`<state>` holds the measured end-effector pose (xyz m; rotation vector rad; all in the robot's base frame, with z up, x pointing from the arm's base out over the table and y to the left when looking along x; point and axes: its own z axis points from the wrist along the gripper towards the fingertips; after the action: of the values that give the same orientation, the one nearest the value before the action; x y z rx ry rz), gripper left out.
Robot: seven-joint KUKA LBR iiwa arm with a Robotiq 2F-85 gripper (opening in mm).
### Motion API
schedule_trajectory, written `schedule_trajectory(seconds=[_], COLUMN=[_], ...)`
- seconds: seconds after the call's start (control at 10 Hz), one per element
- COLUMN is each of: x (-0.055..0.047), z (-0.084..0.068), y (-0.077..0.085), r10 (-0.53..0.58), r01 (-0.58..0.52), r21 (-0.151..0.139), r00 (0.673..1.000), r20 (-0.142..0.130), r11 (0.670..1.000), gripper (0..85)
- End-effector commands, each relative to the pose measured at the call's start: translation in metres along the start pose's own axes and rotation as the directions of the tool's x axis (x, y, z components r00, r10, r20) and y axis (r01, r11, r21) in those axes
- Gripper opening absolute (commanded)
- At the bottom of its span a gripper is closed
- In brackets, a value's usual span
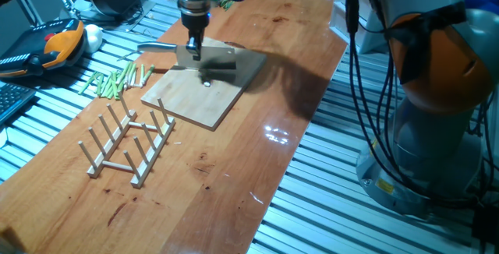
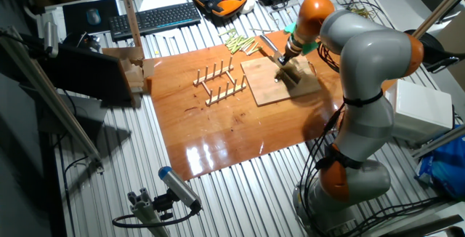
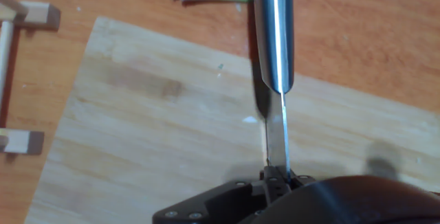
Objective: Chop the green garlic
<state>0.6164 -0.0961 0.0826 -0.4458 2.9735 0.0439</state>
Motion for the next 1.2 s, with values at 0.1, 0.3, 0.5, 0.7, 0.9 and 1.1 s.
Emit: schedule_trajectory(seconds=[0.1, 0.3, 0.5, 0.7, 0.9, 1.1], x=[-0.004, -0.012, -0.020, -0.028, -0.031, -0.026], z=[-0.011, -0.017, -0.010, 0.001, 0.008, 0.015], y=[-0.001, -0.011, -0.013, -0.020, -0.022, -0.020], r10=[-0.001, -0.014, -0.025, -0.040, -0.044, -0.041], r01=[0.001, 0.014, 0.025, 0.040, 0.043, 0.040], r21=[0.013, 0.021, 0.037, 0.027, 0.020, 0.013], r00=[1.000, 1.000, 1.000, 0.999, 0.999, 0.999], r20=[-0.012, -0.013, 0.011, 0.019, 0.026, 0.033], r11=[1.000, 1.000, 0.999, 0.999, 0.999, 0.999], gripper=[0.0, 0.0, 0.0, 0.0, 0.0, 0.0])
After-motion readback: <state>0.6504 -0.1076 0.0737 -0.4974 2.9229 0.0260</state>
